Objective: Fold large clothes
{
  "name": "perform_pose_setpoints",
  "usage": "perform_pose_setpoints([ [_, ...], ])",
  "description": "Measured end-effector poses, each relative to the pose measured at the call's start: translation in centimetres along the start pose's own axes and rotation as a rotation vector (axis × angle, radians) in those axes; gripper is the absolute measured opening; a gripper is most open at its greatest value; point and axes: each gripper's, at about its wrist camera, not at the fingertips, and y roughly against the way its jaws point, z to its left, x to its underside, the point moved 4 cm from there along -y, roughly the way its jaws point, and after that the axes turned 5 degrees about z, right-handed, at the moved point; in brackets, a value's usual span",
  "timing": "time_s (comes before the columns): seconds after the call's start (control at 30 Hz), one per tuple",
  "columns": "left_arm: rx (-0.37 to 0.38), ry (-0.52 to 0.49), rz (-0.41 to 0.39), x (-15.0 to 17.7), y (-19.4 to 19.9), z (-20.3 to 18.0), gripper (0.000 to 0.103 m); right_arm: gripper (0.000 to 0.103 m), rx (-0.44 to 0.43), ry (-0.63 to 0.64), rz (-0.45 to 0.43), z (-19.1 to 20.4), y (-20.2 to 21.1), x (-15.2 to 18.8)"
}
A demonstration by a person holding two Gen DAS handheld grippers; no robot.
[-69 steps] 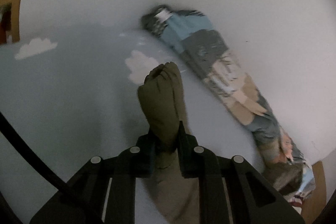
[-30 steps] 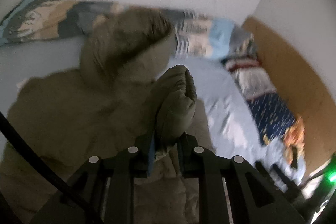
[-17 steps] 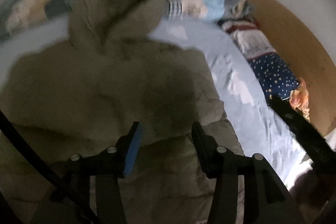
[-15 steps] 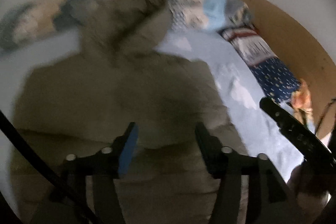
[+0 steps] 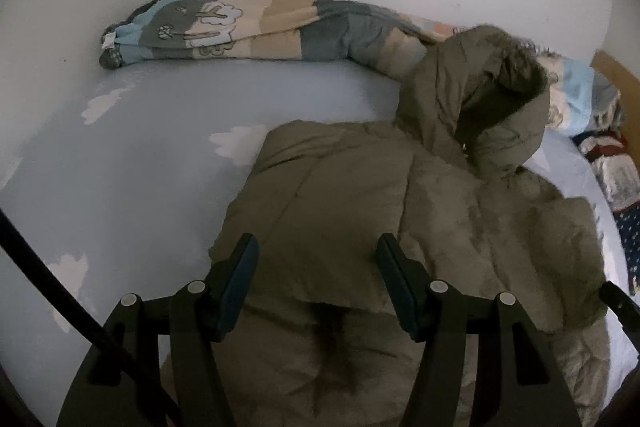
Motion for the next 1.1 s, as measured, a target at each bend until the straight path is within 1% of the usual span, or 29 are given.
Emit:
perform_pose_setpoints([
  [0.1,-0.031,-0.039,0.044,0.5,-1.3,-0.3,0.061,0.033,0.037,0.029,0.024,0.9,-1.9,0.2],
  [0.2,-0.059,-0.077,0.081,0.9,-2.4,-0.8,0.061,0.033,0.074,0.043,0.063,0.9,-3.5,0.5],
  [0.27,-0.070,-0.089,0.092,1.1,-2.8,-0.9,0.062,0.033,0.088,0.041,0.096,0.7,-4.7,0.9],
  [0.37,-0.076,-0.091,0.100,1.4,-3.3,-0.8,0.062,0.033,0.117,0.059,0.114,0.8,-5.5,1.2],
  [0.47,-0.100,-0.106,0.081,1.3,-2.9,-1.0,0.062,0.034,0.137,0.073,0.117,0.9,-5.7,1.3],
  [0.57,-0.125,-0.121,0.048,1.2,-1.9,-1.4,0.062,0.034,0.134,0.058,0.114,0.7,-5.2,1.0],
  [0.67,-0.125,-0.129,0.005,1.0,-0.4,-1.9,0.062,0.034,0.138,0.048,0.070,0.9,-3.9,0.5],
  [0.8,-0.110,-0.141,-0.064,0.7,1.8,-2.7,0.062,0.034,0.156,0.070,-0.019,1.7,-1.8,-0.3],
  [0.83,-0.105,-0.149,-0.074,0.7,2.0,-3.0,0.062,0.034,0.152,0.071,-0.032,1.8,-1.5,-0.3],
  [0.9,-0.104,-0.174,-0.083,0.8,2.1,-3.6,0.062,0.034,0.115,0.073,-0.054,2.4,-0.9,-0.5],
  [0.97,-0.104,-0.197,-0.087,1.0,2.0,-4.2,0.062,0.034,0.095,0.087,-0.051,3.0,-0.9,-0.4],
  [1.1,-0.112,-0.237,-0.070,1.3,1.2,-5.0,0.062,0.034,0.074,0.095,-0.015,3.6,-1.8,0.1],
])
